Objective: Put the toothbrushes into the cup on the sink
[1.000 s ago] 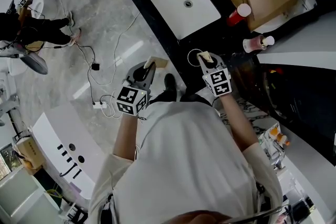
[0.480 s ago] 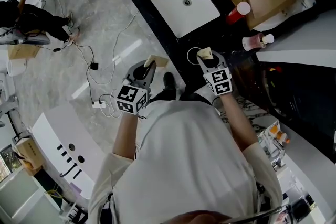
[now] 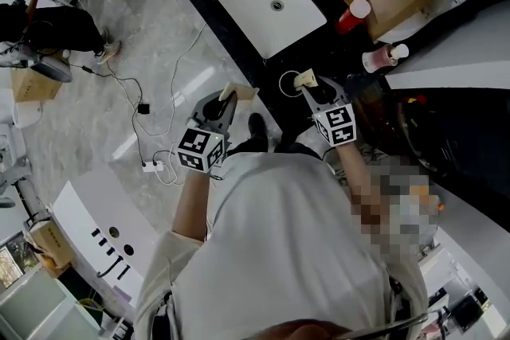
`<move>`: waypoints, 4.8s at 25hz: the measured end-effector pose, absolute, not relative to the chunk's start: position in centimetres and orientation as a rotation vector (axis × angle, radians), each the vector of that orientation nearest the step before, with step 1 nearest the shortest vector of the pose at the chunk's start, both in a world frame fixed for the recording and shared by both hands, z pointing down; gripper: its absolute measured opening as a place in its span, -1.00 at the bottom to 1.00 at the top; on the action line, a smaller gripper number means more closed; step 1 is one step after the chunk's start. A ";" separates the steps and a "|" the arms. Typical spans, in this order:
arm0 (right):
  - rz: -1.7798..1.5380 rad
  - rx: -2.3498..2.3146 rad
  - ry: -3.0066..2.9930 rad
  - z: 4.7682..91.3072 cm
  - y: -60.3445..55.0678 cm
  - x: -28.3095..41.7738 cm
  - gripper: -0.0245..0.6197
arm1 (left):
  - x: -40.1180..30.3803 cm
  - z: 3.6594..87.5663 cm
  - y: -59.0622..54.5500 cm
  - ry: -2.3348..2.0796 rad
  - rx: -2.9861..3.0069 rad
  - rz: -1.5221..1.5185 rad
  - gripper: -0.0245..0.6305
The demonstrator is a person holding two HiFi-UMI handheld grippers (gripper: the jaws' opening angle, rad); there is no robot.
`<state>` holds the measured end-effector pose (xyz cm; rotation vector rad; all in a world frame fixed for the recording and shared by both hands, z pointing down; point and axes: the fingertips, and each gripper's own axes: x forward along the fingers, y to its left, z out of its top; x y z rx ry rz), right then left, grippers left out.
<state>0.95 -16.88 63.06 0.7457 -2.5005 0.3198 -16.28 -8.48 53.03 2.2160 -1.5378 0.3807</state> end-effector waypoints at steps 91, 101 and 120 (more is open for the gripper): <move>0.464 1.187 -2.487 57.4 -14.3 9.7 -0.80 | -3.3 64.1 -16.3 -1.062 2.550 0.865 -0.84; 0.464 1.173 -2.485 57.5 -13.6 9.1 -0.80 | -3.1 64.1 -16.1 -1.077 2.552 0.812 -0.57; 0.396 1.143 -2.543 55.4 -13.7 7.9 -0.80 | -4.9 58.5 -15.6 -1.196 2.538 0.637 -0.56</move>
